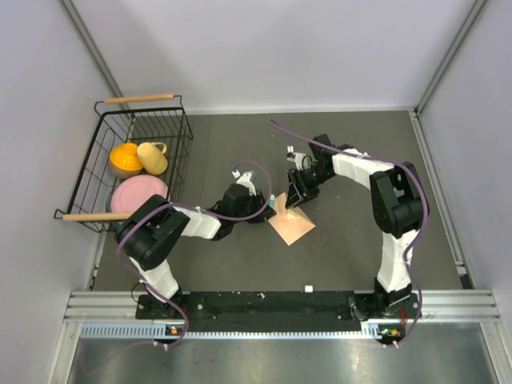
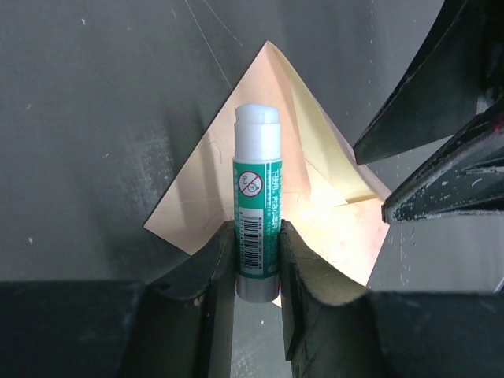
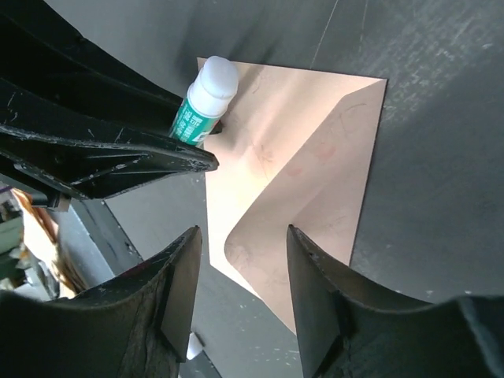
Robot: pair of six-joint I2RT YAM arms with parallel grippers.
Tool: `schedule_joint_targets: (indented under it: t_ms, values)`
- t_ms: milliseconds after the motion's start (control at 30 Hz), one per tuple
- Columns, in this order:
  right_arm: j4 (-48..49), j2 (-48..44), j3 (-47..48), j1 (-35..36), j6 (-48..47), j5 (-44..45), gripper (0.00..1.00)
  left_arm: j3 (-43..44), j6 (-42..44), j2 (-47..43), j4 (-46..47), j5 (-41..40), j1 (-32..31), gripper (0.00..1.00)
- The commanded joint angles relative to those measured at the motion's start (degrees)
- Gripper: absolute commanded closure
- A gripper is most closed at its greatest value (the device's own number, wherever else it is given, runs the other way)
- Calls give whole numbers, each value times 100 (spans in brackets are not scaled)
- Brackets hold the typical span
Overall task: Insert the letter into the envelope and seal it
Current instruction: Seal the envelope at the center of the board.
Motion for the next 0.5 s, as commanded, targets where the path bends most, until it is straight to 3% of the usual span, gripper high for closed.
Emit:
schedule_joint_targets:
  t_ms: [0,67,467]
  values:
    - [281,109,-73,108,421,-445,52,122,-36,109,3,-12,25,100]
    - [299,223,-91,116,492,-515,52,122,-36,117,11,-3,25,100]
    - [747,1146,-293,-77,1089,-1315,85,122,8,56,20,23,25,100]
